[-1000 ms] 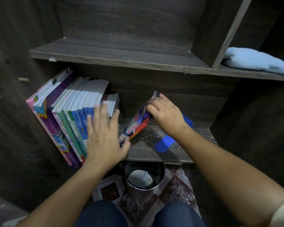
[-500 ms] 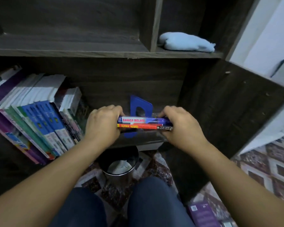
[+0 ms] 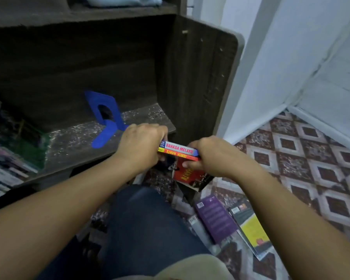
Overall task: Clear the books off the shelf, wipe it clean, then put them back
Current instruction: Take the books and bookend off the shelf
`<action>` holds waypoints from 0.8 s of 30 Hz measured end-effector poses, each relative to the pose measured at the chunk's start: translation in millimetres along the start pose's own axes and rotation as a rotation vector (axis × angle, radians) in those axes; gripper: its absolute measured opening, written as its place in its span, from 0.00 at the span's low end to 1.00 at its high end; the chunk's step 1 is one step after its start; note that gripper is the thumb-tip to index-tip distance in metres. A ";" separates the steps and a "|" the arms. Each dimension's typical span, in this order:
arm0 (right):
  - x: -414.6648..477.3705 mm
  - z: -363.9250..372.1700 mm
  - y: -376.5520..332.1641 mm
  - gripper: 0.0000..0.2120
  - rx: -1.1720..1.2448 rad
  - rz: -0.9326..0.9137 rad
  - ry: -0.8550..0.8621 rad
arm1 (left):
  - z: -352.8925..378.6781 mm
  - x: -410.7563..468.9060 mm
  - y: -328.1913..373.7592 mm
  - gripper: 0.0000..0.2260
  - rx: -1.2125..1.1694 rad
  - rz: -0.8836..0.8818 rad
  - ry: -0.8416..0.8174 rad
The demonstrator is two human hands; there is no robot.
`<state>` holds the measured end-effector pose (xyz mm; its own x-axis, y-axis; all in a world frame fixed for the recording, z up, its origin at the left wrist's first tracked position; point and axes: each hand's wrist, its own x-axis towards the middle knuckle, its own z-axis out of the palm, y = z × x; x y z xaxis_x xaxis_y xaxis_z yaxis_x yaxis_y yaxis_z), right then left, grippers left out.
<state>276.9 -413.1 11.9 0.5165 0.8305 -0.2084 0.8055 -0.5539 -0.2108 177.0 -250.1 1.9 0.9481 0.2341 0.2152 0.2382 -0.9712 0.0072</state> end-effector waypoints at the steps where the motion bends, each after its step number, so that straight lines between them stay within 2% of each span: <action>1: -5.0 4.4 6.7 0.17 -0.047 0.022 0.015 | 4.9 2.9 10.4 0.16 -0.020 0.021 -0.031; 4: -16.4 19.7 27.0 0.16 -0.076 0.053 0.065 | 18.1 12.2 47.7 0.15 -0.051 0.115 -0.072; 8: -32.3 36.3 64.0 0.17 -0.030 0.085 0.040 | 40.4 27.5 91.3 0.14 -0.078 0.184 -0.156; 11: -48.3 64.2 99.9 0.19 0.114 0.131 -0.019 | 63.9 38.6 119.9 0.12 -0.079 0.286 -0.277; 15: -67.1 127.4 133.8 0.22 0.241 0.259 -0.064 | 105.5 43.2 141.9 0.11 0.047 0.449 -0.390; 21: -78.9 216.4 170.5 0.24 0.232 0.442 -0.014 | 155.5 50.4 164.5 0.13 0.046 0.521 -0.545; 24: -72.1 244.0 185.1 0.27 0.211 0.553 -0.012 | 175.2 56.2 172.8 0.12 0.012 0.543 -0.566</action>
<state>317.8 -589.9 -245.1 0.8391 0.4151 -0.3516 0.3418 -0.9051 -0.2529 308.4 -396.9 -155.8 0.8949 -0.2834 -0.3448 -0.2903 -0.9564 0.0324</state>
